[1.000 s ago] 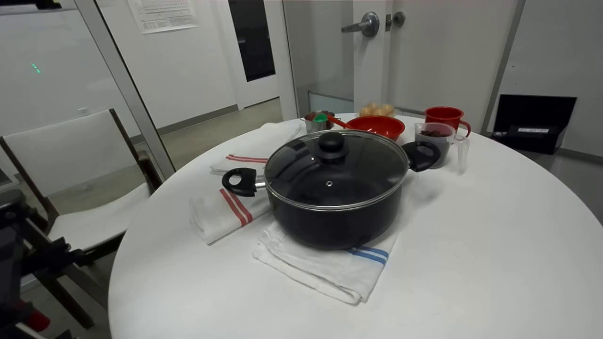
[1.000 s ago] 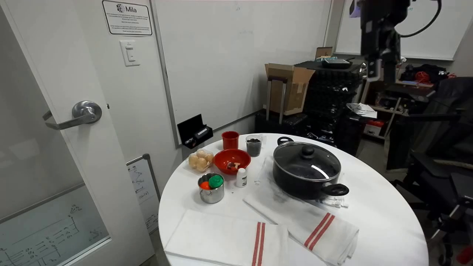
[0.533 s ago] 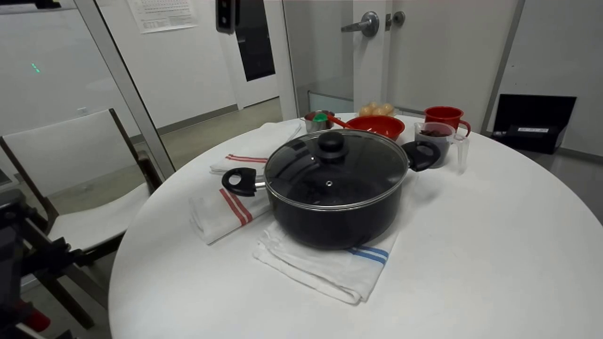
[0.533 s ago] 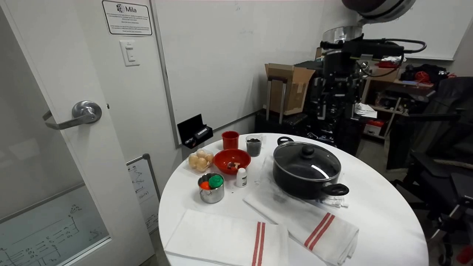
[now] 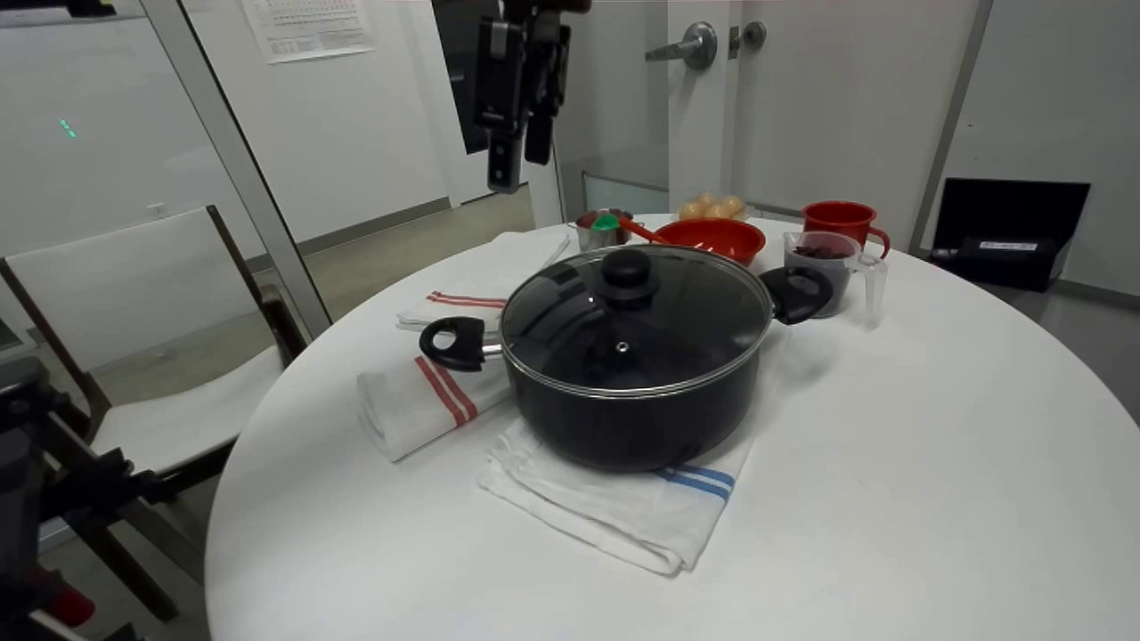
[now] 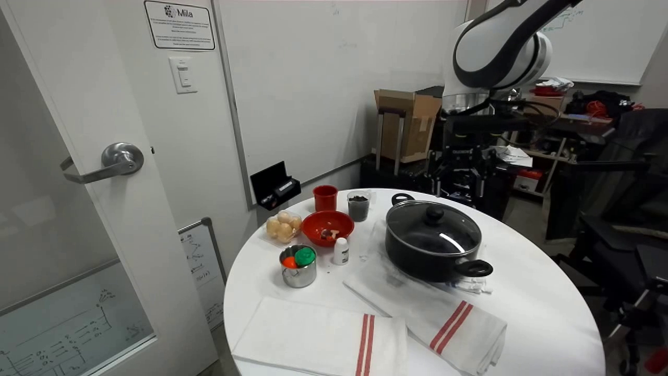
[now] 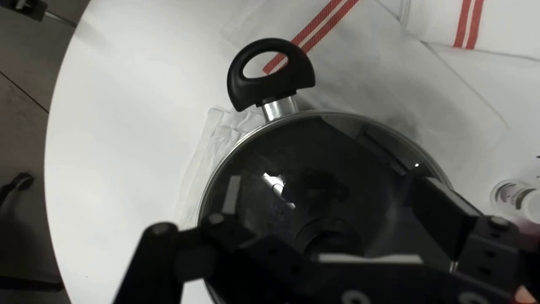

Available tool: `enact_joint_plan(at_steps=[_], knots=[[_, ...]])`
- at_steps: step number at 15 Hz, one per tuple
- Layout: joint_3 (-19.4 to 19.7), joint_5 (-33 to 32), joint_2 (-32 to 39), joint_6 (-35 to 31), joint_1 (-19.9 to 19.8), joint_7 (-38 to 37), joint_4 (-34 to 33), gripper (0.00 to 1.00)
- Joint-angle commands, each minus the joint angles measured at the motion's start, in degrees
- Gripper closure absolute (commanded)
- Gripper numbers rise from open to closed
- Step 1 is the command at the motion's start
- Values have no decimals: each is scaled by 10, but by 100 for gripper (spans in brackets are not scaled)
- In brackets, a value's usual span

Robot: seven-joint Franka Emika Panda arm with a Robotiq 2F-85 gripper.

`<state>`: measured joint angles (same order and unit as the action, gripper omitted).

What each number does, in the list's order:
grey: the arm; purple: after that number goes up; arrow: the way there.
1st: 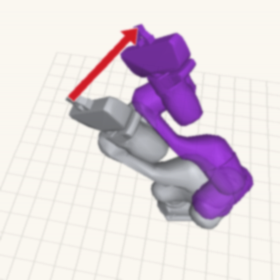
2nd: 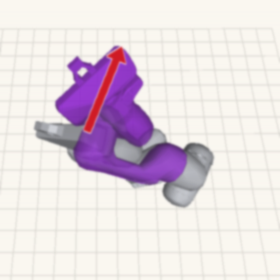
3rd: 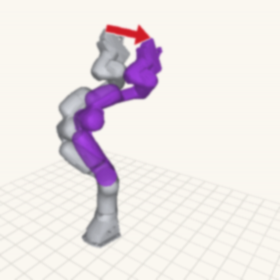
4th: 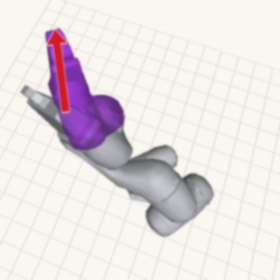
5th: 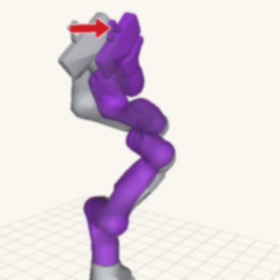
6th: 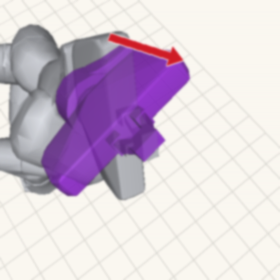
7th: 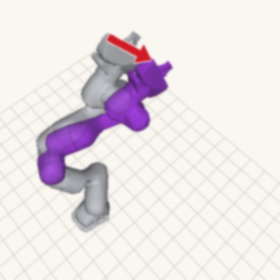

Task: Remove the lid from the pot and place it on the table

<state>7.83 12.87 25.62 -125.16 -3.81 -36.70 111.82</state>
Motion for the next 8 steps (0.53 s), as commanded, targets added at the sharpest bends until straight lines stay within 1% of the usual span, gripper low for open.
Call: enact_joint_plan(at_steps=[1,8], knots=[[9,18,50,-15,-3,-46,-39,0],[13,20,129,-59,-8,-101,-102,0]])
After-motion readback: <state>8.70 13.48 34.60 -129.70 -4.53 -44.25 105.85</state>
